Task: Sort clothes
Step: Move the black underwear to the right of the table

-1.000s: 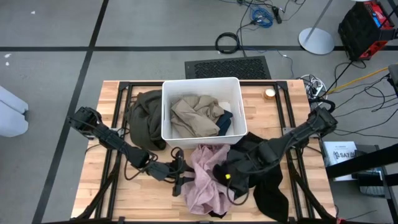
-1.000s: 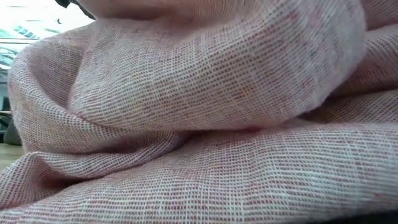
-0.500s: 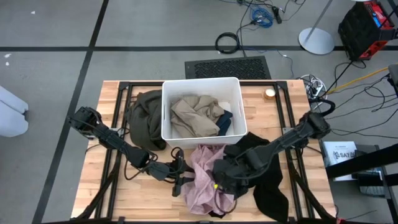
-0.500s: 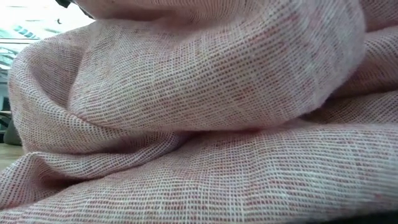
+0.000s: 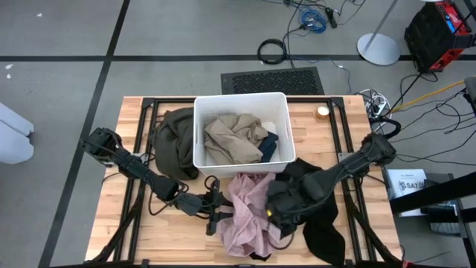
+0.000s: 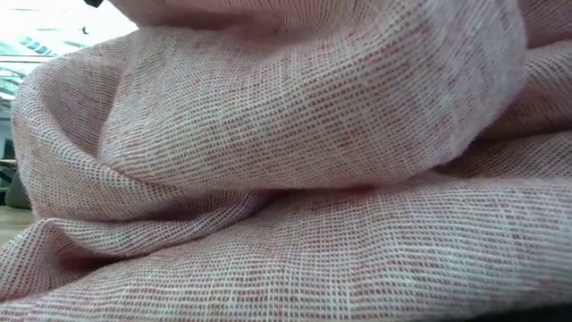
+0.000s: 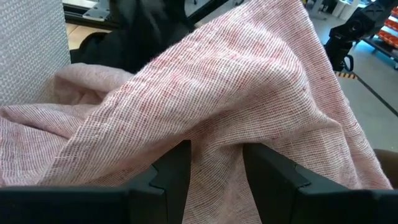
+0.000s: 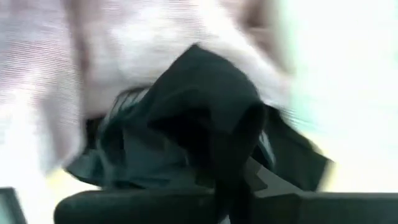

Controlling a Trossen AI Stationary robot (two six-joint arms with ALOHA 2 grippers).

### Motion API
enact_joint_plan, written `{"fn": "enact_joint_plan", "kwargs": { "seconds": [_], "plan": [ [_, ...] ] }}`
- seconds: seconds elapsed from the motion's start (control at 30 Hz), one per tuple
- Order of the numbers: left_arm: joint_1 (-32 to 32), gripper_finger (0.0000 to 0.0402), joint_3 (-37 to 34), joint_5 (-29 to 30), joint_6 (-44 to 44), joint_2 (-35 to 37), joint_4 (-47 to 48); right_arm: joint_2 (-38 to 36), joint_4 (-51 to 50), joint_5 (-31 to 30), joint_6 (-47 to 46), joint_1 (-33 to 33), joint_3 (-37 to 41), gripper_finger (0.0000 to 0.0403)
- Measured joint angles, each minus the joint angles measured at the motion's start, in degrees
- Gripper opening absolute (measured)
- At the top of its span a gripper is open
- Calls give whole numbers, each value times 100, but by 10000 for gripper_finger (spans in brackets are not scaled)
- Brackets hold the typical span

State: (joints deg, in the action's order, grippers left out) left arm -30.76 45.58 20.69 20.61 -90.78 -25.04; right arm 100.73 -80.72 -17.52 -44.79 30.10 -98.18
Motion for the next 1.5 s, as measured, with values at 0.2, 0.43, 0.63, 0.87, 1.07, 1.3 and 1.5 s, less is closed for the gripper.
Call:
{"fn": "enact_joint_plan", "kwargs": {
  "seconds": [0.2, 0.43, 0.63, 0.87, 1.07, 1.3, 1.5],
  "plan": [
    [0, 156, 0, 2, -42, 0, -2, -153, -907, -335, -755, 426, -821, 1],
    [0, 156, 0, -7, -40, 2, -11, -315, -926, 762, -1536, 756, -776, 1],
    [0, 156, 0, -108, -14, 2, -9, -315, -931, 2851, -2367, 1099, -341, 0],
    [0, 156, 0, -109, -12, 2, -36, -345, -925, 3089, -3330, 1444, 793, 0],
    [0, 156, 0, -146, -5, 2, -166, -343, -499, 2226, -3614, 1326, 1942, 8],
    [-11, 156, 0, -291, 7, 2, -260, -341, 83, 1002, -2640, 999, 2183, 77],
    [-10, 156, 0, -295, 8, 2, -363, -341, -15, 560, -2301, 396, 2148, 158]
  ]
}}
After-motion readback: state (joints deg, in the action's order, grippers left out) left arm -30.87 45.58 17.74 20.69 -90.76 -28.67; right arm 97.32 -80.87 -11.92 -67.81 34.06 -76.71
